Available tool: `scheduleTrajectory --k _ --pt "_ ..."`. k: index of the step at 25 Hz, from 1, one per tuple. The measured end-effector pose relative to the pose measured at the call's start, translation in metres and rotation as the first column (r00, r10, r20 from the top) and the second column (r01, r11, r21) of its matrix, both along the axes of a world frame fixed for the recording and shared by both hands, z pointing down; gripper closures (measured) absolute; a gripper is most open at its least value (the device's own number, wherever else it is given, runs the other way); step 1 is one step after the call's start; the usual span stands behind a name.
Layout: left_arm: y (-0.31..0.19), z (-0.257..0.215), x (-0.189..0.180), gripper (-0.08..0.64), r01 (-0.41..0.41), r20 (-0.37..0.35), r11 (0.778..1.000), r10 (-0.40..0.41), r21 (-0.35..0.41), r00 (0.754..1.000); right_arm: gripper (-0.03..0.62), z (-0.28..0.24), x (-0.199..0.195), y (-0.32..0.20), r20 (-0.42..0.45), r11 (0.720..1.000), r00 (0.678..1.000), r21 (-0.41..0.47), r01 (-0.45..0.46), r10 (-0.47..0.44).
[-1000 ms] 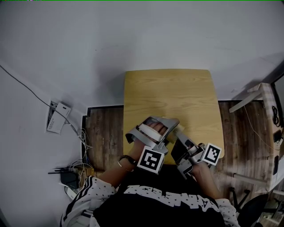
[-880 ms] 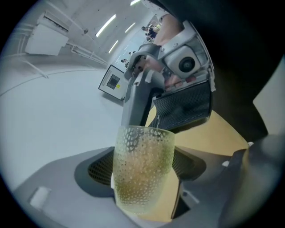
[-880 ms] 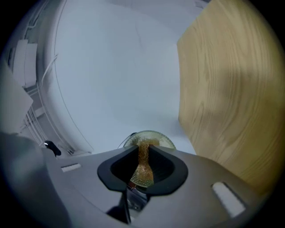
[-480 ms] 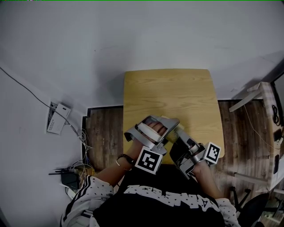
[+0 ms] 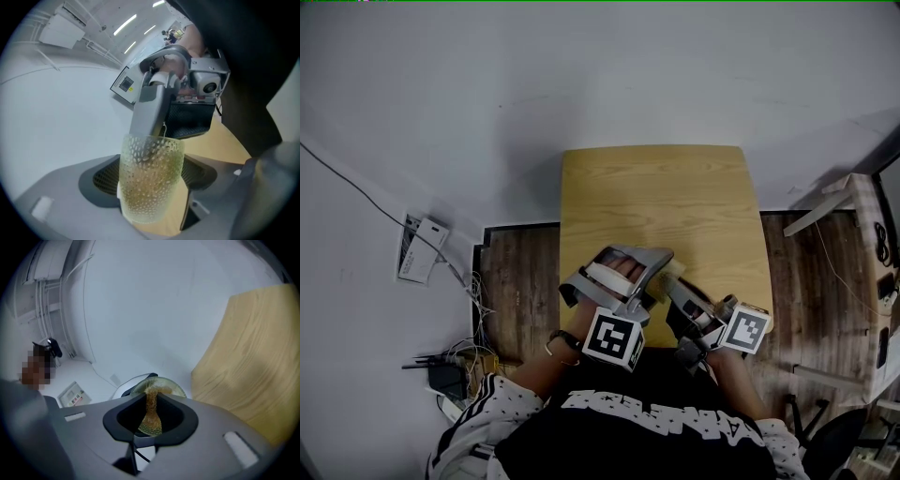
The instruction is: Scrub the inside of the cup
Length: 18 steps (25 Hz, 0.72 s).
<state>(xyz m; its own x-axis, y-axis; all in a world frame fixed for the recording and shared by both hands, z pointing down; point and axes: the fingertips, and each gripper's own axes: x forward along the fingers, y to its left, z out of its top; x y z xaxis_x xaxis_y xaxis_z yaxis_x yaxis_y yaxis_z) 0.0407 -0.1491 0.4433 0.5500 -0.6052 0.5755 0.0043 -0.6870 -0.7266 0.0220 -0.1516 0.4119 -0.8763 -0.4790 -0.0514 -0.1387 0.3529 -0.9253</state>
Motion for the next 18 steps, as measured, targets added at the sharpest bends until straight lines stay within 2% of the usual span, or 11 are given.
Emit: scheduleTrajectory --k 3,7,10,14,18 --pt "0.0 -0.002 0.0 0.172 0.014 -0.02 1.0 -0.014 -0.023 1.0 0.523 -0.001 -0.003 0.004 -0.103 0.995 0.994 0.089 0.033 -0.024" --pt "-0.001 -0.003 -0.007 0.172 0.032 -0.049 0.998 -0.034 -0.047 0.998 0.524 0.0 -0.012 0.007 -0.281 0.967 0.959 0.228 0.115 -0.048" --pt "-0.007 -0.005 -0.013 0.173 0.06 -0.092 0.996 -0.067 -0.073 0.994 0.524 -0.001 -0.02 0.004 -0.386 0.931 0.92 0.305 0.2 -0.071" --pt "-0.013 -0.008 -0.016 0.173 0.1 -0.14 0.991 -0.113 -0.092 0.984 0.525 -0.005 -0.024 0.002 -0.471 0.886 0.879 0.37 0.279 -0.08" --pt "-0.015 -0.014 -0.015 0.173 0.111 -0.189 0.986 -0.134 -0.126 0.973 0.525 -0.008 -0.025 0.004 -0.583 0.803 0.81 0.448 0.393 -0.072"
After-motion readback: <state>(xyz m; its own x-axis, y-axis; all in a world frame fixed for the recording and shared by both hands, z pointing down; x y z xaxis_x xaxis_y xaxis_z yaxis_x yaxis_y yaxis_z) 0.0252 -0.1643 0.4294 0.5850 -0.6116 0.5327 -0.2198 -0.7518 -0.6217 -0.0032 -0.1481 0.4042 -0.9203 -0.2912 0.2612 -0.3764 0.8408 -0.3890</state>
